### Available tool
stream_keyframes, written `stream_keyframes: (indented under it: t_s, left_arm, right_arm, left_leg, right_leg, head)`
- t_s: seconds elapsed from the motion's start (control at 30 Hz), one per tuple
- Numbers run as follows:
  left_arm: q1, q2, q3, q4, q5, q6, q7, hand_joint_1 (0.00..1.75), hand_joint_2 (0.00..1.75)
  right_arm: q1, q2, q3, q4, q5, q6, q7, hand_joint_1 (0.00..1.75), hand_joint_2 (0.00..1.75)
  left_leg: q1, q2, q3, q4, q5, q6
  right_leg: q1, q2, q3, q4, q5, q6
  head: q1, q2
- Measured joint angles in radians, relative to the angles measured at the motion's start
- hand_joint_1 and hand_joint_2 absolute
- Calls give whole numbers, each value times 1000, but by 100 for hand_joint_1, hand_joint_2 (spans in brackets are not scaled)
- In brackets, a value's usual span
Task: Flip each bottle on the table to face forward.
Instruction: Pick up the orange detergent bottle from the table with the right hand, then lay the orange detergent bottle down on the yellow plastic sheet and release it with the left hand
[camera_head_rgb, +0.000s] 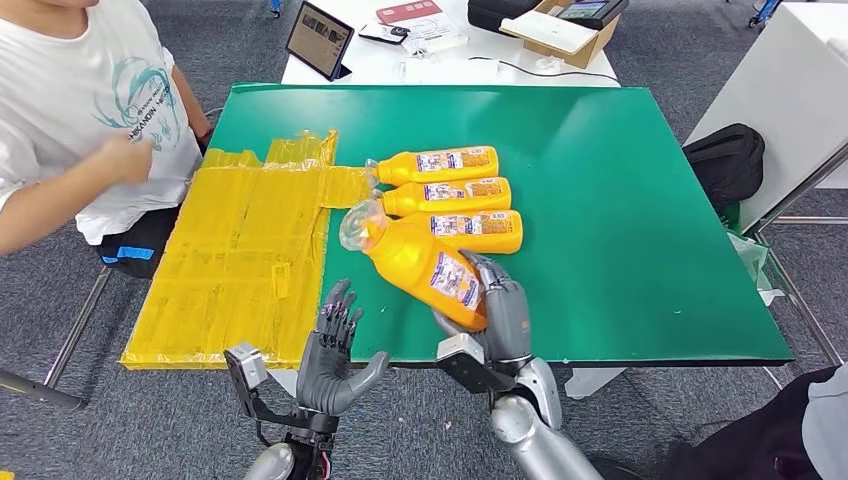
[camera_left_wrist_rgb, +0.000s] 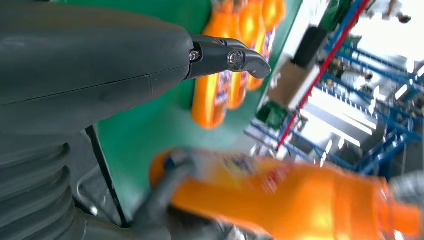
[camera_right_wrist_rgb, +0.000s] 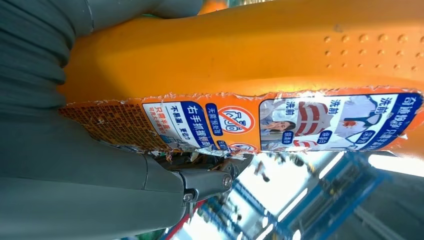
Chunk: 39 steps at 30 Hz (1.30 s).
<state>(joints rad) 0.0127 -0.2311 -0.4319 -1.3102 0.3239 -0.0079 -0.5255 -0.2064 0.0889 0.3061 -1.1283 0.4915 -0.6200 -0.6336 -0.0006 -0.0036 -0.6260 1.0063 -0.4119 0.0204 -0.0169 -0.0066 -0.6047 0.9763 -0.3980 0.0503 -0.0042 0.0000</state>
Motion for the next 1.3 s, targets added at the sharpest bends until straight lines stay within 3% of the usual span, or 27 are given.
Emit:
stream_keyframes:
  t_s: [0.47, 0.8, 0.83, 0.87, 0.93, 0.97, 1.0, 1.3]
  left_arm:
    - [-1, 17, -19, -8, 41, -25, 6, 0, 175]
    - [20, 27, 3, -8, 119, -20, -2, 0, 175]
    - [25, 28, 6, -8, 128, -22, -2, 19, 175]
    - [29, 29, 10, -8, 135, -25, -1, 51, 175]
    - [35, 31, 14, -8, 144, -28, 0, 138, 175]
    - [38, 32, 15, -8, 147, -30, 0, 163, 175]
    - [39, 32, 16, -8, 150, -31, 0, 175, 175]
    - [45, 33, 25, -8, 181, -43, 0, 175, 175]
  right_arm:
    - [14, 121, 163, 185, -51, 74, -58, 175, 175]
    - [-7, 149, 271, 283, -106, 116, -57, 175, 175]
    - [-12, 149, 281, 296, -106, 114, -57, 175, 175]
    - [-16, 149, 291, 309, -106, 111, -55, 175, 175]
    - [-26, 149, 306, 332, -103, 103, -50, 175, 175]
    - [-30, 149, 311, 340, -101, 99, -47, 175, 175]
    - [-34, 149, 315, 348, -99, 95, -44, 175, 175]
    - [-48, 156, 334, 378, -89, 62, -23, 175, 175]
  left_leg:
    - [1, 0, -1, 0, 0, 0]
    - [1, 1, -2, 0, 0, 0]
    - [1, 1, -2, 0, 0, 0]
    - [1, 1, -2, 0, 0, 0]
    - [1, 1, -2, 0, 0, 0]
    - [1, 1, -2, 0, 0, 0]
    - [1, 1, -2, 0, 0, 0]
    - [1, 1, -2, 0, 0, 0]
  right_leg:
    - [0, 0, -2, 0, -1, -1]
    - [0, 0, -3, 0, -1, -1]
    - [0, 0, -3, 0, -1, -1]
    - [0, 0, -3, 0, -1, -1]
    - [0, 0, -4, 0, -1, -1]
    - [0, 0, -3, 0, -1, -1]
    - [0, 0, -3, 0, -1, -1]
    - [0, 0, -4, 0, 0, -1]
  head:
    - [0, 0]
    - [0, 0]
    - [0, 0]
    - [0, 0]
    - [0, 0]
    - [0, 0]
    - [0, 0]
    - [0, 0]
